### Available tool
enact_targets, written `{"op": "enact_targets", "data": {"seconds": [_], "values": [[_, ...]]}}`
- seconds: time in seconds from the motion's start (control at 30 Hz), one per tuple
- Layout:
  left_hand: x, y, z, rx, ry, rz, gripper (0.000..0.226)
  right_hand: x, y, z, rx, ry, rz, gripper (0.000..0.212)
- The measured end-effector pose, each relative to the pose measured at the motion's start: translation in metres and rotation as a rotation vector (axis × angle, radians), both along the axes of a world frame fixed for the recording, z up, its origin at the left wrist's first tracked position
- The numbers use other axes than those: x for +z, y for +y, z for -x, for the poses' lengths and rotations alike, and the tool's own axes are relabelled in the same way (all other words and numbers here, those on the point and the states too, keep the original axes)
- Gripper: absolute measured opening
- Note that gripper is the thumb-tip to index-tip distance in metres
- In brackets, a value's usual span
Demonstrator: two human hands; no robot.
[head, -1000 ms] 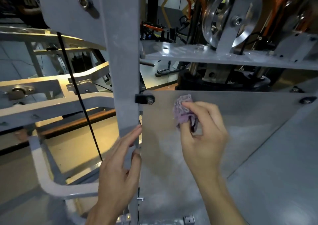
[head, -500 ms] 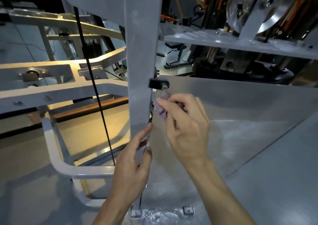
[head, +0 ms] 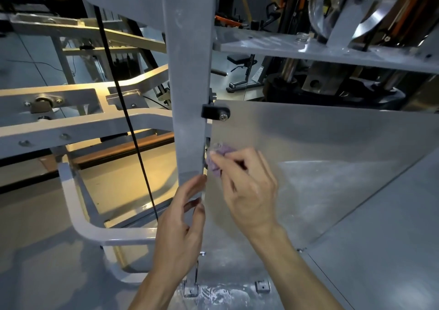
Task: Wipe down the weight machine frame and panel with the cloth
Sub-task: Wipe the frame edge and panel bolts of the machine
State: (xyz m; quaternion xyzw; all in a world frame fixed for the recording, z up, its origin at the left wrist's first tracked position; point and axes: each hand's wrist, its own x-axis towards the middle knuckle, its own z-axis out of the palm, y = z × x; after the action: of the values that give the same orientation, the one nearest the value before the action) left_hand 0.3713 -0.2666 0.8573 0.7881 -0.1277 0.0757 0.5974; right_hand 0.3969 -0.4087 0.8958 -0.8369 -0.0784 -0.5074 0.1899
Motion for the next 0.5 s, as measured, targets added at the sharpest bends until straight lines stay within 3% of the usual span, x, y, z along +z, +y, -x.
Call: {"op": "enact_targets", "data": {"seconds": [0.17,0.37,0.5], "values": [[-0.006,0.002,0.001,0.011,0.028,0.013,0.055,-0.067,-0.001,0.010,0.038,0.227,0.056,0.014],[-0.004,0.000,0.001,0.043,-0.021,0.023,0.055,-0.005,0.002,0.004,-0.013,0.013,-0.071,0.026],[0.000,-0.002,0.000,0.027,-0.033,0.015,0.057,-0.029,0.008,0.004,-0.023,0.064,-0.103,0.022]]}}
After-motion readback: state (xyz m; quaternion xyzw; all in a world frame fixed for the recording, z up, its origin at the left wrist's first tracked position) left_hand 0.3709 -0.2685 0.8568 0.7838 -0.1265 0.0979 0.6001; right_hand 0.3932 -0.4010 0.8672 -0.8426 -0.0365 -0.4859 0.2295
